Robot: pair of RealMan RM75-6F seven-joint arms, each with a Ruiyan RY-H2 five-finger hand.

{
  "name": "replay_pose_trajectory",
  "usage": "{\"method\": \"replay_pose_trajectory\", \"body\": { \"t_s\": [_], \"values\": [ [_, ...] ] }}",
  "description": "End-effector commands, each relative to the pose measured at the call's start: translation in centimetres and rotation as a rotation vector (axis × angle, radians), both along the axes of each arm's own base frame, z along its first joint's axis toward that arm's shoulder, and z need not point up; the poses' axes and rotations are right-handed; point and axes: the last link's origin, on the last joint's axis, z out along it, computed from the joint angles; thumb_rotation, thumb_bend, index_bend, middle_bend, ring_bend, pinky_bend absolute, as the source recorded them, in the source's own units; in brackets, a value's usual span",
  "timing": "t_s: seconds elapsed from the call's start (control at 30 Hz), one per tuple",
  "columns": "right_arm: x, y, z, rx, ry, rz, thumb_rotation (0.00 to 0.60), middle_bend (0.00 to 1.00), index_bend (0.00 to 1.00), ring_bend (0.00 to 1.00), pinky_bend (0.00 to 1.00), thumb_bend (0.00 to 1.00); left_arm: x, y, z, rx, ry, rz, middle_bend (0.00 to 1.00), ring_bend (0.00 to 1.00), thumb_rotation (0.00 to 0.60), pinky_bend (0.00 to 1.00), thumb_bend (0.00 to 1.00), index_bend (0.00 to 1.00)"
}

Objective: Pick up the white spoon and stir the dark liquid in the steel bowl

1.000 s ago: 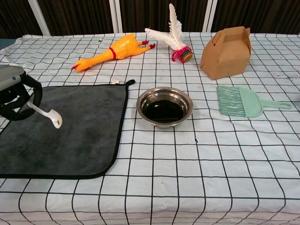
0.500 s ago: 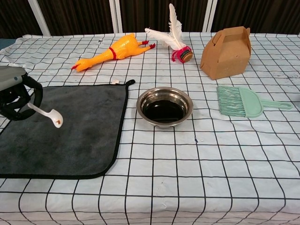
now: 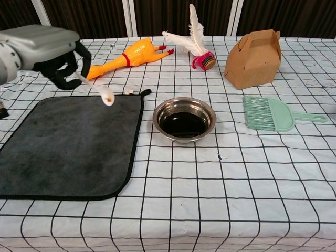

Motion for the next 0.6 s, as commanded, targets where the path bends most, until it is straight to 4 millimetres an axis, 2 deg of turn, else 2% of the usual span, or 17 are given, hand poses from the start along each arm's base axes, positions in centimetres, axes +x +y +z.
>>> {"method": "replay_pose_trajectory", "body": {
  "t_s": [0.03,0.3,0.6],
  "values": [
    [0.0,0.0,0.0,-0.001,-0.002,-0.002,0.600,0.12,0.00,0.25,0.37,0.25,2.3,1.7,-0.9,0.015,0.078,-0.061,0.88,0.87,0.600,0.87,0.46,0.61],
    [-0.3,-0.1,-0.2,0.015,-0.015,-0.012,0.600,0.12,0.00,0.25,0.37,0.25,6.7,4.1,-2.4,0.076,0.240,-0.202,0.89,0.87,0.600,0.87,0.46,0.63],
    [-0.7,-0.4,-0.3,0.022,-0.029,-0.017,0.600,0.11,0.00,0.25,0.37,0.25,11.0,5.3,-4.7,0.082,0.316,-0.275,0.90,0.88,0.600,0.87,0.46,0.66]
  ]
}}
